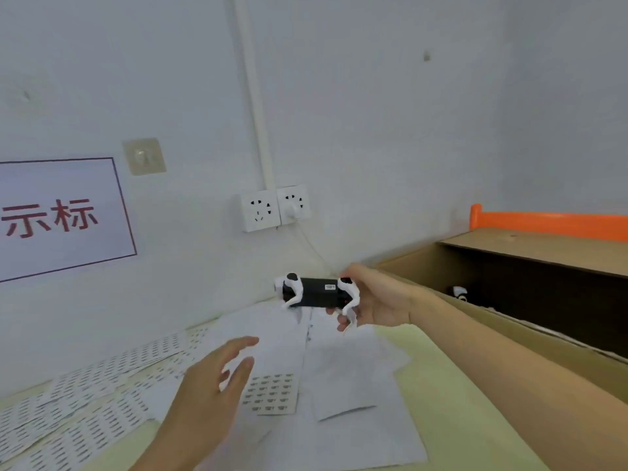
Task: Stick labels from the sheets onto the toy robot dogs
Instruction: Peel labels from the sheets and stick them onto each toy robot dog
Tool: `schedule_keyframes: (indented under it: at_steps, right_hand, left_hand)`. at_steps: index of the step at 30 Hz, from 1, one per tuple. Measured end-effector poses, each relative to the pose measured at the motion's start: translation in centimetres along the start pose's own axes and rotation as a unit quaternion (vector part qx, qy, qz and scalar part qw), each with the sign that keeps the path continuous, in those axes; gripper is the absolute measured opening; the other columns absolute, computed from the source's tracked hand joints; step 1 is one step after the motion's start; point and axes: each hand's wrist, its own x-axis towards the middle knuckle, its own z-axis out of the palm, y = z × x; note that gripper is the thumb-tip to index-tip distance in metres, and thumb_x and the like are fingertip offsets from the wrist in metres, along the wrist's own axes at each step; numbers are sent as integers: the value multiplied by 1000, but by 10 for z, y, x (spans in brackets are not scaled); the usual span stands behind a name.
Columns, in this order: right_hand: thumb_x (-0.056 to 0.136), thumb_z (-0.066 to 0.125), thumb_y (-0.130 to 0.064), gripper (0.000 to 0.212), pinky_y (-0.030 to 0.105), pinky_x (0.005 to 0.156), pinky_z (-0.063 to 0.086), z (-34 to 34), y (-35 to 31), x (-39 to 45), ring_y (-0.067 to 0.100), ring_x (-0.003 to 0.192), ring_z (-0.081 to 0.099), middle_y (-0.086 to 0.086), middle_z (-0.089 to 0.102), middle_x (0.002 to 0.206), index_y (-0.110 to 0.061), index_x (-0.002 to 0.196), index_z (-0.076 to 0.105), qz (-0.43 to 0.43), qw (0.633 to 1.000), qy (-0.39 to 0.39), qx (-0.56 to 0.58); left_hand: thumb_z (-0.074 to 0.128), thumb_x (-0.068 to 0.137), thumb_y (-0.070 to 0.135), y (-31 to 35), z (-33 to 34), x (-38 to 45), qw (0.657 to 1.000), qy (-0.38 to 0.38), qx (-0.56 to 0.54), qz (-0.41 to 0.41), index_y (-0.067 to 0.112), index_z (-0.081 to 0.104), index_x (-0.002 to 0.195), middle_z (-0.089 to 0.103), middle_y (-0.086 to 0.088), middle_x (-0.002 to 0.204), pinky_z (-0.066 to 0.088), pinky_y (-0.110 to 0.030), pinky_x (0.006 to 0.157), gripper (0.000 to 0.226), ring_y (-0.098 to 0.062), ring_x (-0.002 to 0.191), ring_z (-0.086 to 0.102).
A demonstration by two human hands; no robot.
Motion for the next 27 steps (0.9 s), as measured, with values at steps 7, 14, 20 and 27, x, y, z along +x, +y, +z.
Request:
schedule_keyframes:
  at_steps: [7, 14, 20, 27]
  right_hand:
    - [94, 61, -31, 29, 41, 78, 58, -122, -6, -34, 28, 95, 66, 12, 63, 111, -9, 112, 61, -86, 923, 359, 111]
    - [96, 50, -36, 34, 32, 69, 51, -208, 21, -101, 33, 76, 69, 17, 61, 115, -8, 108, 63, 181, 814, 528, -164]
    - [105, 40, -36, 43, 31, 72, 55, -224, 45, -135, 30, 115, 57, 17, 46, 138, -8, 138, 40, 420, 756, 358, -351]
    - [93, 60, -18, 70, 46, 107, 40, -247, 46, -129, 39, 131, 45, 22, 48, 140, -16, 153, 25, 100, 785, 592, -154]
  left_hand:
    - [57, 98, 14, -8, 50, -3, 990, -71, 114, 41, 22, 65, 127, 57, 16, 127, 31, 4, 89, 30, 3, 117, 54]
    - [72, 82, -6, 0, 54, -4, 973, -23, 199, 113, 3, 78, 101, 74, 0, 107, 32, 5, 89, 22, -12, 99, 70]
    - [53, 97, 8, 10, 51, -9, 971, -18, 170, 168, 39, 64, 81, 76, 16, 99, 20, 11, 91, 36, 1, 105, 62]
    - [55, 81, 5, 10, 53, -4, 954, 21, 219, 201, 54, 58, 98, 74, -3, 79, 15, -4, 109, 52, -32, 86, 68]
